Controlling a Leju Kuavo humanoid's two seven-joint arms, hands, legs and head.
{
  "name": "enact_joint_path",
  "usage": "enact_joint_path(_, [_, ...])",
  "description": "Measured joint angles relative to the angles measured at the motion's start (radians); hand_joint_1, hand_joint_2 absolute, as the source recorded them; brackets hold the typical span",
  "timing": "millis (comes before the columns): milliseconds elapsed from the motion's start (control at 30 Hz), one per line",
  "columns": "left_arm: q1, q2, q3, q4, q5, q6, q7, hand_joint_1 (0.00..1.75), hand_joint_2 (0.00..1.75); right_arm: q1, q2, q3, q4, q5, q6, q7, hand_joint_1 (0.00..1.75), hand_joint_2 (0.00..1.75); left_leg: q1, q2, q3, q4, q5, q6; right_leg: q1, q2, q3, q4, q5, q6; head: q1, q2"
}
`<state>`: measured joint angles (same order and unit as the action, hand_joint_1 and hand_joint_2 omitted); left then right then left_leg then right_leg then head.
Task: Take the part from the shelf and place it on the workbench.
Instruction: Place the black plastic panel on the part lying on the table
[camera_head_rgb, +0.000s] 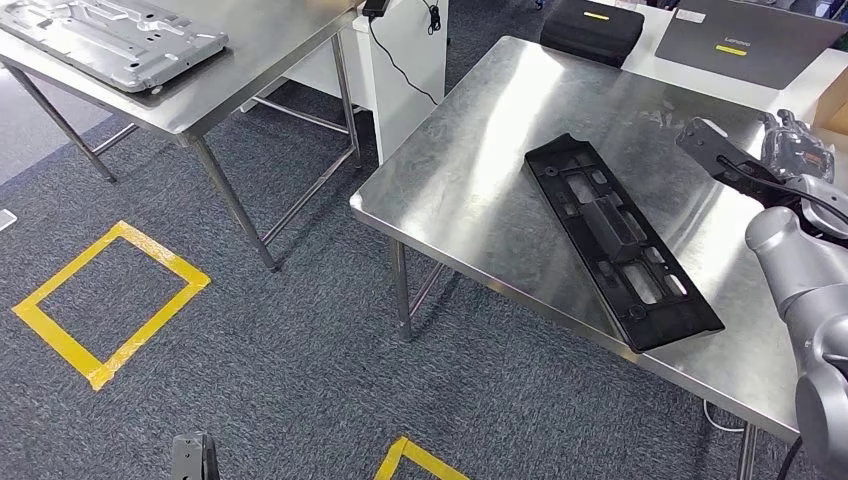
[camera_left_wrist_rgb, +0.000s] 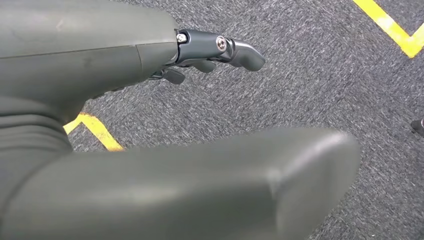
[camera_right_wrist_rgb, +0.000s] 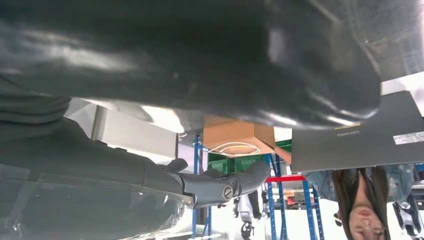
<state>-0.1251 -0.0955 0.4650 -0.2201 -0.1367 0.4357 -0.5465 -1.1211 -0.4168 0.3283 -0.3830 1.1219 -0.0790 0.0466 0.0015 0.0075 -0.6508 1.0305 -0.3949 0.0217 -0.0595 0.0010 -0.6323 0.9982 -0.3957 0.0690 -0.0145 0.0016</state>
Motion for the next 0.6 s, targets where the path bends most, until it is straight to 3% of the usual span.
enact_joint_path(100, [0.000,0.001,0.000,0.000,-0.002,-0.001,0.001,0.00,0.00,-0.009,0.001,0.001,0.000,0.004,0.000,0.003,0.00,0.00,-0.001,0.000,-0.006,0.006,-0.002,0.008,0.000,0.000,0.001,-0.002,0.002,0.007,0.000,0.000])
enact_joint_path(200, [0.000,0.001,0.000,0.000,-0.007,-0.001,0.002,0.00,0.00,-0.013,0.000,0.002,0.000,0.008,-0.002,0.004,0.00,0.00,0.001,0.002,0.006,-0.017,0.012,0.027,0.004,0.000,-0.001,-0.008,0.002,0.018,0.001,0.000])
enact_joint_path(267, [-0.001,0.000,0.000,0.000,-0.008,-0.001,0.002,0.00,0.00,-0.016,-0.002,0.003,0.000,0.009,-0.002,0.004,0.00,0.00,0.006,0.005,0.017,-0.040,0.026,0.042,0.007,-0.001,-0.031,0.060,-0.040,0.007,0.004,0.000])
enact_joint_path(333, [-0.001,-0.001,0.000,0.000,-0.009,-0.001,0.002,0.00,0.00,-0.017,-0.006,0.004,0.002,0.009,-0.003,0.004,0.00,0.00,0.004,0.006,0.015,-0.042,0.031,0.046,0.011,0.000,-0.085,0.194,-0.105,-0.003,0.005,0.000])
enact_joint_path(400, [0.000,-0.002,0.000,0.000,-0.009,-0.001,0.003,0.00,0.00,-0.014,-0.008,0.007,0.005,0.009,-0.004,0.004,0.00,0.00,0.003,0.006,0.011,-0.041,0.033,0.045,0.014,0.000,-0.108,0.263,-0.130,0.004,0.005,0.000])
enact_joint_path(433, [0.000,-0.003,0.000,0.000,-0.009,-0.001,0.003,0.00,0.00,-0.014,-0.008,0.008,0.005,0.009,-0.004,0.004,0.00,0.00,0.003,0.006,0.009,-0.040,0.035,0.043,0.015,-0.001,-0.090,0.239,-0.120,0.013,0.005,0.000])
enact_joint_path(500, [0.000,-0.004,0.000,0.000,-0.009,-0.001,0.004,0.00,0.00,-0.015,-0.008,0.010,0.006,0.009,-0.007,0.004,0.00,0.00,0.004,0.006,0.001,-0.032,0.036,0.036,0.011,-0.007,-0.008,0.106,-0.084,0.030,0.005,0.000])
enact_joint_path(567, [0.000,-0.003,0.000,0.000,-0.009,-0.001,0.004,0.00,0.00,-0.017,-0.008,0.010,0.006,0.009,-0.010,0.004,0.00,0.00,0.002,0.006,-0.009,-0.018,0.034,0.024,0.019,-0.008,0.050,0.017,-0.058,0.028,0.006,0.000])
enact_joint_path(600, [0.000,-0.002,0.000,0.000,-0.009,-0.001,0.004,0.00,0.00,-0.018,-0.008,0.011,0.006,0.009,-0.011,0.004,0.00,0.00,0.000,0.005,-0.013,-0.011,0.032,0.018,0.023,-0.006,0.056,0.008,-0.056,0.017,0.004,0.000])
